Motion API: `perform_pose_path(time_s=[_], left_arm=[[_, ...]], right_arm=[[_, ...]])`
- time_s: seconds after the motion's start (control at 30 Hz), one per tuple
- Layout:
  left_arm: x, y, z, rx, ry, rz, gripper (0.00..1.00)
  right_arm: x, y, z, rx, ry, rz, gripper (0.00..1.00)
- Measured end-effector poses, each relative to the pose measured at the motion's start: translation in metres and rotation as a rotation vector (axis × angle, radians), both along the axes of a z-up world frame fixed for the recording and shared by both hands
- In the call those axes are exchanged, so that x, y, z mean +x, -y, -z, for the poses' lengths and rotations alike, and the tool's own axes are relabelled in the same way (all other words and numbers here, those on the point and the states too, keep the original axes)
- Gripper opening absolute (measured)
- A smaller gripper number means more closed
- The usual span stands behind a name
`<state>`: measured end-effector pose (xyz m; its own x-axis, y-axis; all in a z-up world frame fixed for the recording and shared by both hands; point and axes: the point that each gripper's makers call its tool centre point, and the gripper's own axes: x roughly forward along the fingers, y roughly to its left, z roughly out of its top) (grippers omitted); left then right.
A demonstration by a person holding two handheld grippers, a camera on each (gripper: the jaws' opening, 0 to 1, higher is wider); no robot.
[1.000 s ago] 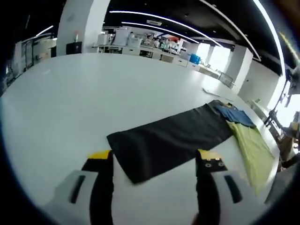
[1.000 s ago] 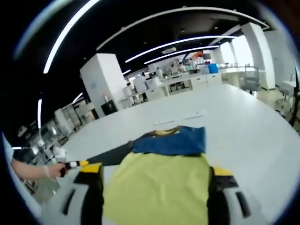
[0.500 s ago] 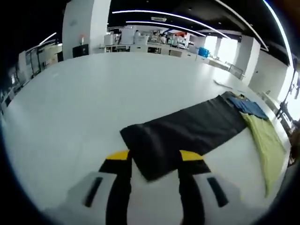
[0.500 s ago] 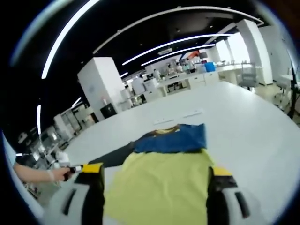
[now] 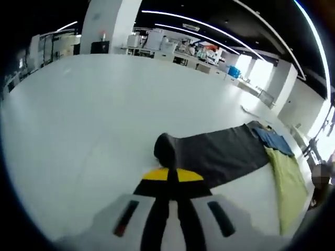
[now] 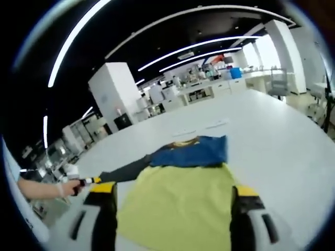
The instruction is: Fold the garment on the visible template until the final outline fits inside the template.
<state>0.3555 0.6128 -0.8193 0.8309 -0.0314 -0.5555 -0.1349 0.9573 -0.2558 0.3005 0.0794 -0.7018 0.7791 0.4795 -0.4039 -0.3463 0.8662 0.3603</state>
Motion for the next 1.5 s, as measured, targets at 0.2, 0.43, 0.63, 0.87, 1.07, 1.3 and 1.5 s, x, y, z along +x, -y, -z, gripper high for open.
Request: perform_pose_path(time_s=[0.2,0.43,0.63,0.87,1.07,1.3,1.5], left_arm=[[0.011,0.039,-0.039,0.016,0.052,0.022,0.0],[0.039,0.098,-0.075,0.017,0.104,0.055,0.0],[0.068,0.151,-0.096,0.021,0.144,0.112,0.0],[0.105,0.221,-0.103,-0.016,0.178,0.151,0.0],[0.136,0.285,-0.123,-0.116,0.295,0.249,0.0],[0.148,0.376,-0.119,-0.211,0.323,0.34,0.0],[0.155,0.427,-0.11,-0.304,0.331,0.385,0.0]], right_arm=[[0.007,0.017,-0.004,0.044,0.024,-0.059,0.89],[0.011,0.044,-0.003,0.033,0.039,-0.143,0.89],[0.013,0.066,0.0,0.08,0.041,-0.183,0.87],[0.014,0.087,0.011,0.089,0.04,-0.251,0.87],[0.021,0.098,0.009,0.132,0.053,-0.269,0.88],[0.035,0.104,0.01,0.16,0.053,-0.268,0.87],[0.043,0.111,0.013,0.162,0.049,-0.264,0.87]])
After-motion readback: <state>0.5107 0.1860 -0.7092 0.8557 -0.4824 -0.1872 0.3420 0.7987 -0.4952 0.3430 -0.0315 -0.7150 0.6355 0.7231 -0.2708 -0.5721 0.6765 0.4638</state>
